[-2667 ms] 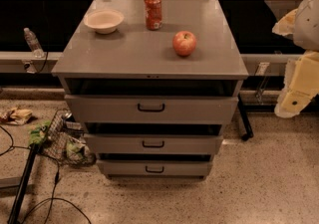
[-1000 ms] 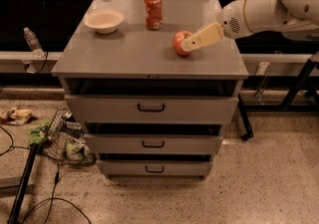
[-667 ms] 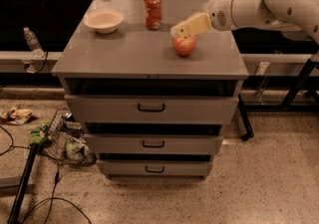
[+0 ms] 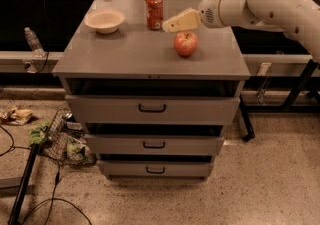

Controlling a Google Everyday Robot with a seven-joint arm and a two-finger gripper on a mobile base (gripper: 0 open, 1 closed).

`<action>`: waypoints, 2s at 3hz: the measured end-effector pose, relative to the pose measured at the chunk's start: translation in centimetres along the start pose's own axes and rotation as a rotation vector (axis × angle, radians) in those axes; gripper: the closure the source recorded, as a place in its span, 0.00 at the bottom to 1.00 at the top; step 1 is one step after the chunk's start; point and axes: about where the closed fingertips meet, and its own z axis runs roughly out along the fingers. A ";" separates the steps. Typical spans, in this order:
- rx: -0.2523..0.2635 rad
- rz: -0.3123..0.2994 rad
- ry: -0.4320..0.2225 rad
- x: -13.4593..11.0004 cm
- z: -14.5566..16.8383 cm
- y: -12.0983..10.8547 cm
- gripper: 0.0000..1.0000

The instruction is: Place coke can into paper bowl

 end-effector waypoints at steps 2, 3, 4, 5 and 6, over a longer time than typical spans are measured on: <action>-0.048 0.047 0.006 0.4 10.8 1.4 0.00; -0.065 0.056 -0.032 -1.1 15.5 0.7 0.00; -0.046 0.050 -0.063 -2.1 17.8 -0.9 0.00; 0.038 0.060 -0.071 -1.5 18.7 -4.7 0.02; 0.055 0.053 -0.098 -1.4 20.1 -5.8 0.25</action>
Offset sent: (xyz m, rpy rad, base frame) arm 0.1132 0.1126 -0.0616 0.0842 0.0588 0.0401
